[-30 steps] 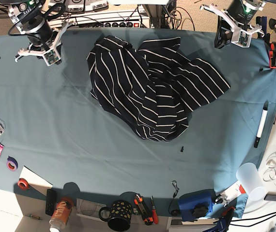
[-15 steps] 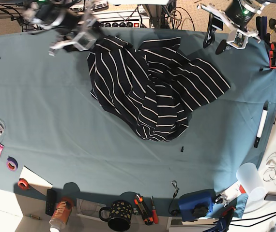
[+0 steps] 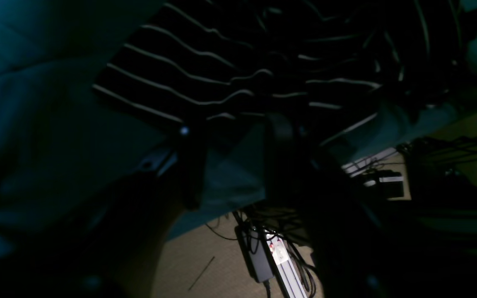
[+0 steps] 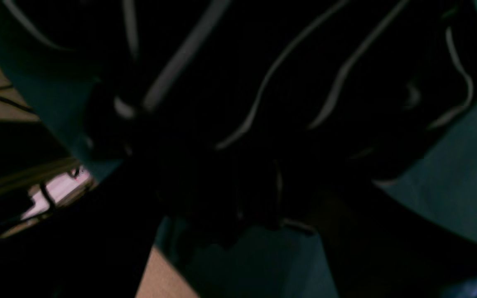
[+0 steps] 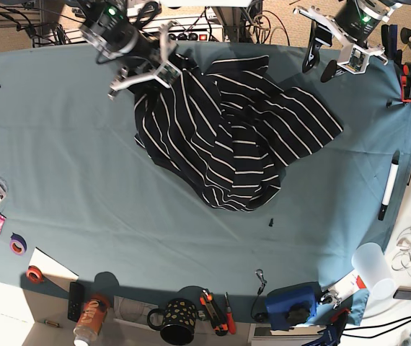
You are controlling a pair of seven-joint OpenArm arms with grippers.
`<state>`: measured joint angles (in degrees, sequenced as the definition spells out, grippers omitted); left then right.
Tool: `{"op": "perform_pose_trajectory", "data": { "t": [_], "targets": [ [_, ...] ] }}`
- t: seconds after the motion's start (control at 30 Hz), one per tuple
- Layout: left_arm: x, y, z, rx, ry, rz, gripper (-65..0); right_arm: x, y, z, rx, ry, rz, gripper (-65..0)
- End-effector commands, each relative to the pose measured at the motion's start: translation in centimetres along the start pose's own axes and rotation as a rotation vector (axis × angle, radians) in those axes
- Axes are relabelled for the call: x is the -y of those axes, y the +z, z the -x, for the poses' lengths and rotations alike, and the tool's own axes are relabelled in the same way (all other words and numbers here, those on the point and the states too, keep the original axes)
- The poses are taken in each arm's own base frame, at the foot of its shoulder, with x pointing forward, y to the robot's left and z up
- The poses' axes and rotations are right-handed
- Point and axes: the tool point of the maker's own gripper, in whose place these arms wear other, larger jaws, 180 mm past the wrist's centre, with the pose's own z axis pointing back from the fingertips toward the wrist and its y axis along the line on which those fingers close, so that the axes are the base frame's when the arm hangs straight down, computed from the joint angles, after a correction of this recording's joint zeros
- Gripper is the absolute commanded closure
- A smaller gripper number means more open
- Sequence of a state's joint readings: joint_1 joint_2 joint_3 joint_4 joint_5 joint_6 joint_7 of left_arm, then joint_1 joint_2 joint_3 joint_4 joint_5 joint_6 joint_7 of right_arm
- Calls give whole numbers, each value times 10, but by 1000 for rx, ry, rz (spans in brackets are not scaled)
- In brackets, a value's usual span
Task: Layout the t-shirt on the table in an organized manner, then fold the t-shirt properly
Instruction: 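Move both grippers down onto the crumpled striped shirt and grasp it, then drag the shirt with the right gripper away from the arms, then release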
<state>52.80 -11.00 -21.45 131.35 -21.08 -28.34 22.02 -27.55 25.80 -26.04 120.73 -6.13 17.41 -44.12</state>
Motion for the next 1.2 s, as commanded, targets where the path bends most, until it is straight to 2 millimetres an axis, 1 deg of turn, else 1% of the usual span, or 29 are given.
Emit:
{"op": "perform_pose_trajectory", "data": {
  "t": [0.0, 0.1, 0.13, 0.3, 0.4, 0.5, 0.63, 0.7, 0.73, 0.8, 0.93, 1.0, 1.07, 1.17],
  "targets": [
    [3, 3, -9, 34, 0, 11, -237, 7, 3, -15, 62, 1, 22, -264],
    [3, 3, -9, 35, 0, 11, -237, 20, 1, -24, 86, -29, 69, -46],
    [3, 3, -9, 35, 0, 11, -237, 27, 0, -27, 94, -53, 103, 0],
    [3, 3, -9, 35, 0, 11, -237, 65, 1, -48, 152, -95, 226, 0],
    [3, 3, -9, 36, 2, 10, -237, 91, 3, -67, 208, -108, 300, 0],
    [3, 3, -9, 35, 2, 10, -237, 116, 7, -90, 275, -135, 368, 0],
    [3, 3, -9, 35, 2, 10, -237, 159, 22, -122, 395, -238, 459, 0],
    [3, 3, -9, 35, 2, 10, -237, 182, 29, -132, 455, -313, 495, 0],
    [3, 3, -9, 35, 2, 10, -237, 194, 30, -133, 470, -347, 514, 0],
    [3, 3, -9, 35, 2, 10, -237, 215, 22, -130, 473, -407, 524, 0],
    [3, 3, -9, 35, 2, 10, -237, 247, -19, -121, 433, -480, 476, 0],
    [3, 3, -9, 36, 2, 10, -237, 263, -37, -121, 412, -491, 466, 0],
    [3, 3, -9, 37, 1, 10, -237, 284, -48, -123, 408, -505, 475, 0],
    [3, 2, -10, 41, -1, 10, -237, 313, -56, -130, 395, -524, 489, 0]
  ]
}}
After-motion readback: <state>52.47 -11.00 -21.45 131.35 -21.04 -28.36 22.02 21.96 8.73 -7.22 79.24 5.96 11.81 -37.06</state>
